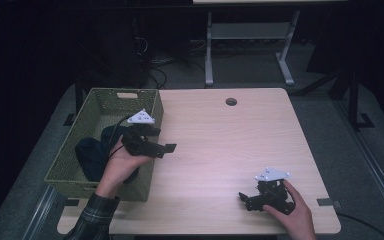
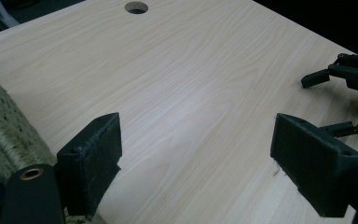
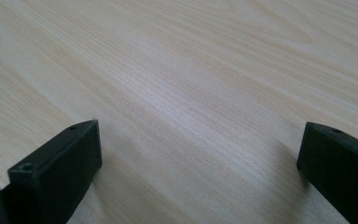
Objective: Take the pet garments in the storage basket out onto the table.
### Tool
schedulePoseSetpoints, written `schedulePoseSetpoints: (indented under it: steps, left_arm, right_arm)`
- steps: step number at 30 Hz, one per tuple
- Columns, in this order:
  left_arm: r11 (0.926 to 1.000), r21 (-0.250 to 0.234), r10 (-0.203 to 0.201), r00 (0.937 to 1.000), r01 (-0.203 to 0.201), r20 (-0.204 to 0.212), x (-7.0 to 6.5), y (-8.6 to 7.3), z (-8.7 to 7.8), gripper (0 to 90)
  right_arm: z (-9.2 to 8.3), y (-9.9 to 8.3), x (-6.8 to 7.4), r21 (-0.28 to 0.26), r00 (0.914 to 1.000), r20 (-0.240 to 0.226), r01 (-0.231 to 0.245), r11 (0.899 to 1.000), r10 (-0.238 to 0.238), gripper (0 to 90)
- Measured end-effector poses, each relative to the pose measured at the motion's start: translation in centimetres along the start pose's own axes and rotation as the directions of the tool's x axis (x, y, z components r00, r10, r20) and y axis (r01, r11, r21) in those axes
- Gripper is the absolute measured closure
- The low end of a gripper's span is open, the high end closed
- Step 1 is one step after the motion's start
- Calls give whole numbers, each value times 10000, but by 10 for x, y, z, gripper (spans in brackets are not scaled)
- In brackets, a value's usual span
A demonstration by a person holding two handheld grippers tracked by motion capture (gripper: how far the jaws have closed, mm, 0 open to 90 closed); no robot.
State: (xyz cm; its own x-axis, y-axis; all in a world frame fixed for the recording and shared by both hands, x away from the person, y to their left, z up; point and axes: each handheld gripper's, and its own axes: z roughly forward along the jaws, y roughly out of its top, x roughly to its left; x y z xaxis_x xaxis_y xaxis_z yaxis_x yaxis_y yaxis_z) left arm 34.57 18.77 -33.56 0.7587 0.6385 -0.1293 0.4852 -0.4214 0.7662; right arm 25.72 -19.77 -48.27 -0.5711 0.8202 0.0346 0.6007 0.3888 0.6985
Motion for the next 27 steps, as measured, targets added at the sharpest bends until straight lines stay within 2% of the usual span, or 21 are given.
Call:
schedulePoseSetpoints:
  steps: [2,6,13,27]
  left_arm:
    - [9999,150,74,10000,-73,-41,3,-1,-3,160]
    - [10000,78,-49,10000,49,-84,7,-2,-7,160]
    - [9997,230,-94,9997,100,-228,17,-6,-16,161]
    - [9986,235,-439,9939,465,-1007,44,-17,-41,162]
  right_arm:
    - [0,0,0,-5,10000,1,-1,10000,1,0]
    - [0,0,0,-1,10000,1,3,10000,-3,0]
    - [0,0,0,0,10000,1,5,10000,-5,0]
    - [0,0,0,7,10000,-1,-8,10000,8,0]
